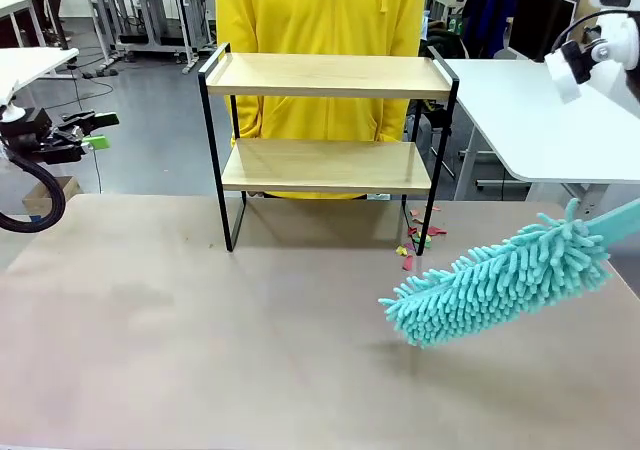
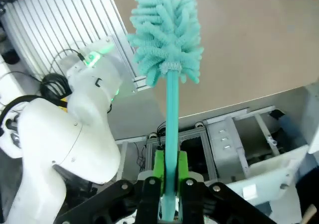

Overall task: Clean the shelf.
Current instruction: Clean the specific section of the Shelf indicated by the human with the Duster, then hand the Duster back to the human.

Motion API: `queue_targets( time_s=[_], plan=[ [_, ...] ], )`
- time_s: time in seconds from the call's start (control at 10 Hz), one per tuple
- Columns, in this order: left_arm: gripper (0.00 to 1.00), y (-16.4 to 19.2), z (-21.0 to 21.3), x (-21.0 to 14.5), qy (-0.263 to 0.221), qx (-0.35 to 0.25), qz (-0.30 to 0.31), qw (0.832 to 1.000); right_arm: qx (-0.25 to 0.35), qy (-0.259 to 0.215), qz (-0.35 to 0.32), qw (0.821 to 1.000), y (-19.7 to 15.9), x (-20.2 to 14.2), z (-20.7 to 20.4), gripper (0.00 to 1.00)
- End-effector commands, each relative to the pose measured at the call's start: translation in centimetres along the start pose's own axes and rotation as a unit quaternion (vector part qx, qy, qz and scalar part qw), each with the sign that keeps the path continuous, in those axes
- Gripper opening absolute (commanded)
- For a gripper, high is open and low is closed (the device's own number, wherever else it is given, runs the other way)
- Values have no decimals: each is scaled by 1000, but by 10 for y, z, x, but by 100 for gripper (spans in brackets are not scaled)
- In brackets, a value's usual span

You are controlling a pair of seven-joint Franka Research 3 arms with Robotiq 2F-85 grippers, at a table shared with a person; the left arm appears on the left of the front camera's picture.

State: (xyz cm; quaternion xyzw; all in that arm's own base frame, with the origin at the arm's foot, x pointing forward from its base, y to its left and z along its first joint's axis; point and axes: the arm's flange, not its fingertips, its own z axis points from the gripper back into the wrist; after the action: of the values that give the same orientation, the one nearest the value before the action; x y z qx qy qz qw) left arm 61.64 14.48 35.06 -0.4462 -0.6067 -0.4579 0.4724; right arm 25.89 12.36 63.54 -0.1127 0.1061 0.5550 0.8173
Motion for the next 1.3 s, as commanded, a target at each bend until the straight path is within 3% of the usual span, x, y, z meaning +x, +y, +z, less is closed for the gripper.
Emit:
queue_targets(
  time_s=[0.0, 1.1, 1.2],
  plan=[
    [100, -2, -1, 2, 1, 0, -4, 1000, 26, -14, -39, 999, 0, 0, -2, 13],
    [100, 0, 0, 0, 0, 0, 0, 1000, 13, -5, -30, 999, -1, 0, -2, 13],
    [100, -25, -17, 2, 23, -19, 6, 1000, -4, -47, -37, 998, -26, 6, -3, 13]
  ],
)
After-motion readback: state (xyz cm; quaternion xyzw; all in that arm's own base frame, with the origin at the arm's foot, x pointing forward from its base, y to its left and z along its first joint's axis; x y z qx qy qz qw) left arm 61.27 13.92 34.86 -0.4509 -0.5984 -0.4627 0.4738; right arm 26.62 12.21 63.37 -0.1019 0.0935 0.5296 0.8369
